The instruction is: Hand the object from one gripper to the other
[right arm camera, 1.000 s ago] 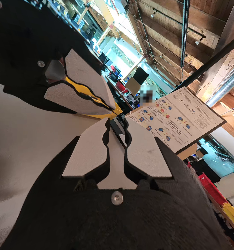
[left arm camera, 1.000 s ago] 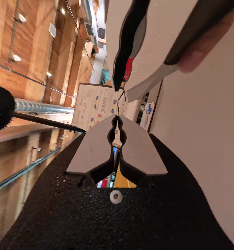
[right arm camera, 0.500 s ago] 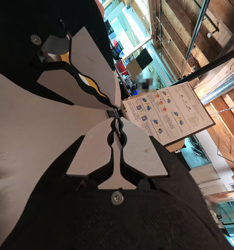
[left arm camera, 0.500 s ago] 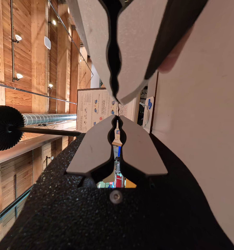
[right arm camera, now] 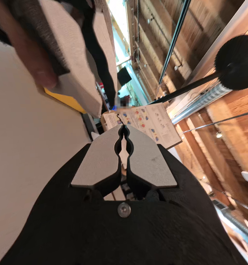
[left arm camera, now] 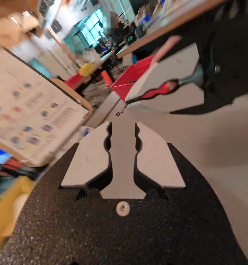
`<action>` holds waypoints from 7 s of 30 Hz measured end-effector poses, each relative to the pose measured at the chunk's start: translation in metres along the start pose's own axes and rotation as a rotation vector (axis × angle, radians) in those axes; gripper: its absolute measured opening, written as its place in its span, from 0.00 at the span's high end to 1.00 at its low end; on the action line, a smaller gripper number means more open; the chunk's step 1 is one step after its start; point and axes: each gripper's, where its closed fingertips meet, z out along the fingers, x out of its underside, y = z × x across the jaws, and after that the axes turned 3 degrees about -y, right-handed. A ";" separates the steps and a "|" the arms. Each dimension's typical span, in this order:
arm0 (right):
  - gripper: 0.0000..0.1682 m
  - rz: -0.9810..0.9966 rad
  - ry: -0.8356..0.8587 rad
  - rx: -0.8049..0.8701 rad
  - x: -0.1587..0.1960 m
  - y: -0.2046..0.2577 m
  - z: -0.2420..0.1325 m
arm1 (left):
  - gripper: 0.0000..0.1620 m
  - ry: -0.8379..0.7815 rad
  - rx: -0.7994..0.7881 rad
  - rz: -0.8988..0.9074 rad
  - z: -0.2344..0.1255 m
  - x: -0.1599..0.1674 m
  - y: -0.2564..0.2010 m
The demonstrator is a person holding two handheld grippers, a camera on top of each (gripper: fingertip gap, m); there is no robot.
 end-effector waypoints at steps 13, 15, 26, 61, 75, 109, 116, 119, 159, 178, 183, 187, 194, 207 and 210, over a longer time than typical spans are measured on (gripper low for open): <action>1.00 -0.194 -0.151 0.021 -0.030 0.013 0.000 | 0.91 -0.150 0.553 -1.069 -0.025 -0.015 -0.012; 1.00 -0.199 -0.156 0.028 -0.032 0.013 0.000 | 0.93 -0.169 0.573 -1.114 -0.026 -0.017 -0.011; 1.00 -0.243 -0.147 -0.009 -0.030 0.019 0.001 | 0.99 -0.160 0.618 -1.254 -0.022 -0.008 -0.012; 0.90 2.102 -0.323 -0.655 -0.011 0.021 0.002 | 1.00 -0.209 0.445 -0.906 -0.015 0.008 -0.004; 1.00 1.900 -0.225 -0.533 0.003 0.017 0.004 | 0.80 -0.098 0.372 -0.840 -0.009 0.016 -0.006; 0.55 0.916 1.073 -0.024 0.332 -0.082 -0.068 | 0.78 0.050 -0.020 -0.816 -0.037 0.064 0.061; 0.48 0.905 0.664 0.079 0.229 -0.099 -0.034 | 0.76 0.177 -0.459 -0.836 -0.090 0.130 0.134; 0.49 0.974 0.472 0.036 0.181 -0.078 -0.016 | 0.76 0.250 -0.522 -0.814 -0.096 0.151 0.165; 0.55 0.927 0.426 -0.075 0.137 -0.009 0.000 | 0.71 1.178 -0.593 -1.099 -0.089 0.387 0.268; 0.53 1.258 -0.062 -0.198 0.028 0.007 0.052 | 0.72 0.102 -0.063 -1.087 -0.070 0.093 0.204; 0.47 1.588 -0.230 -0.171 0.006 -0.011 0.069 | 0.72 -0.099 0.246 -1.095 -0.031 0.028 0.119; 0.51 1.848 -0.374 -0.151 0.008 -0.038 0.062 | 0.72 -0.141 0.348 -1.034 -0.010 0.009 0.071; 0.86 1.869 -0.355 -0.058 0.028 -0.041 0.048 | 1.00 -0.320 0.285 -0.958 -0.009 -0.012 0.067; 0.88 1.597 -0.221 -0.219 0.028 -0.007 0.053 | 0.85 -0.083 0.194 -0.844 0.017 0.063 0.040; 0.87 1.606 -0.339 -0.226 0.013 -0.026 0.046 | 0.68 -0.099 0.248 -0.780 0.014 0.058 0.031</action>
